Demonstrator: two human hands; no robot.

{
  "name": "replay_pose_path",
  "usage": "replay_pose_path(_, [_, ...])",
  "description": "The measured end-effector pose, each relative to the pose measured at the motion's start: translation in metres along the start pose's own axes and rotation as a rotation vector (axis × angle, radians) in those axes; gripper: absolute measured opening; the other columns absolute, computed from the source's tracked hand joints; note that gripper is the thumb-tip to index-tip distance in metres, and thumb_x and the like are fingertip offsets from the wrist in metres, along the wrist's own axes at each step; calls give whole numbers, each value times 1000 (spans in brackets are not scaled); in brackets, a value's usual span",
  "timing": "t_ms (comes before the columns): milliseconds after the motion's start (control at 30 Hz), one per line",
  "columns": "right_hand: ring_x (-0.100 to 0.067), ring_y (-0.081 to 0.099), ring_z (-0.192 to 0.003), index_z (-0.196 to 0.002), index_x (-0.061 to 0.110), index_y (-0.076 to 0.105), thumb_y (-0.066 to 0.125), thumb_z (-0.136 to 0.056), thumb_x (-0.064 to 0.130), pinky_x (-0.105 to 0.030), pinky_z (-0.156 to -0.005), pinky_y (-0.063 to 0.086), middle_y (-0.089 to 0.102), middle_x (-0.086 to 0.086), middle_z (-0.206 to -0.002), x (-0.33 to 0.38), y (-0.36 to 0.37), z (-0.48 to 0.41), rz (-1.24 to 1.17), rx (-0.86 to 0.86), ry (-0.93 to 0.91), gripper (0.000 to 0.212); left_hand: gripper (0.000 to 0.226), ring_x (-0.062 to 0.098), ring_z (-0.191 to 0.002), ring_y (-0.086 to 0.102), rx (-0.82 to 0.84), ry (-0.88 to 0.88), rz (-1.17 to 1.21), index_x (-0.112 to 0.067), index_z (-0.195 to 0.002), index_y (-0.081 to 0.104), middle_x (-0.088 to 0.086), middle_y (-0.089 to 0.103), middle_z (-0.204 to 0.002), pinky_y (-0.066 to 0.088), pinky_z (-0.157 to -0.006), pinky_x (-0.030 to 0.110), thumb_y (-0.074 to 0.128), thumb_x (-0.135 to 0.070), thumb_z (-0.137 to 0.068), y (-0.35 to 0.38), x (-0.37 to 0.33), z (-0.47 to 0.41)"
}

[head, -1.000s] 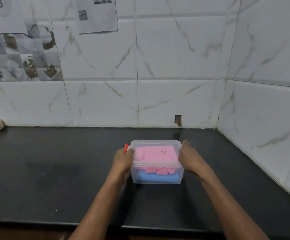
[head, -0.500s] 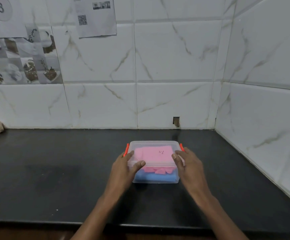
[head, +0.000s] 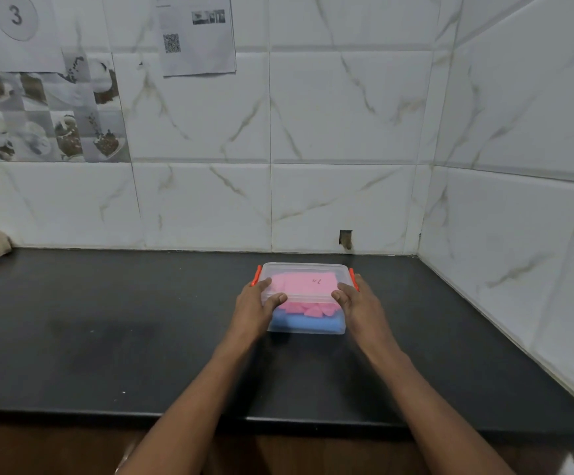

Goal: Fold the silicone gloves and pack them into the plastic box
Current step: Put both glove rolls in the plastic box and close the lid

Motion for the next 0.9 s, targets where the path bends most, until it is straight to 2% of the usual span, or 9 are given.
replay_pose_path(100, [-27,37,-138,-125,8,63,45,-102,26,-27,-109,28,30,-12,-156,-1,4,-8,-3,-1,-2,34,60,29,-132,48,2,-1,11,-12,-143,48,13,47,-147,37,-109,38,64,-37,-91,2,1,-7])
replay_pose_path(267, [-27,37,-139,-133,11,58,45,-102,31,-31,-111,29,29,-10,-157,-2,11,-25,-6,31,32,39,61,29,-132,48,19,-28,47,-11,-143,48,12,48,-147,39,-110,40,67,-35,-90,3,5,-26])
replay_pose_path(367, [-23,43,-133,-130,13,59,46,-101,31,-24,-100,33,33,-8,-155,-4,14,-39,-41,41,44,37,62,28,-133,47,10,-39,54,-10,-143,48,12,48,-147,38,-110,38,67,-34,-90,7,7,-40])
replay_pose_path(467, [-24,42,-133,-129,12,60,46,-102,28,-24,-100,33,35,-9,-154,-7,18,-56,-45,48,38,34,62,27,-135,46,3,-46,58,-9,-143,47,12,47,-148,36,-110,37,68,-34,-90,12,9,-56])
replay_pose_path(600, [-25,49,-124,-127,10,61,45,-102,26,-20,-89,31,42,-12,-146,-15,26,-86,-28,55,29,34,62,28,-136,44,5,-54,74,-9,-144,46,13,45,-149,35,-112,38,67,-32,-90,20,11,-82])
replay_pose_path(667, [-24,48,-126,-128,10,60,45,-102,25,-20,-91,33,39,-11,-149,-18,30,-102,-29,58,18,34,62,28,-136,44,10,-36,75,-7,-143,46,14,44,-149,35,-112,37,67,-31,-91,24,13,-96])
replay_pose_path(800, [-21,40,-137,-131,9,58,45,-102,25,-24,-106,32,27,-5,-159,-31,43,-143,-32,55,8,35,61,27,-138,42,28,-26,72,-4,-143,46,11,37,-155,33,-112,35,66,-29,-91,34,15,-139])
replay_pose_path(900, [-17,33,-141,-131,9,57,45,-102,24,-16,-101,27,22,-3,-160,-42,56,-177,-53,59,-3,34,62,27,-139,40,55,-28,84,-7,-144,44,9,35,-156,33,-115,39,66,-31,-91,42,20,-172])
Point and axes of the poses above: each hand's wrist, its own z-axis away from the middle knuckle, its own y-axis out of the palm, x = y × z, the point moved 4 cm from there along -z, towards the middle knuckle
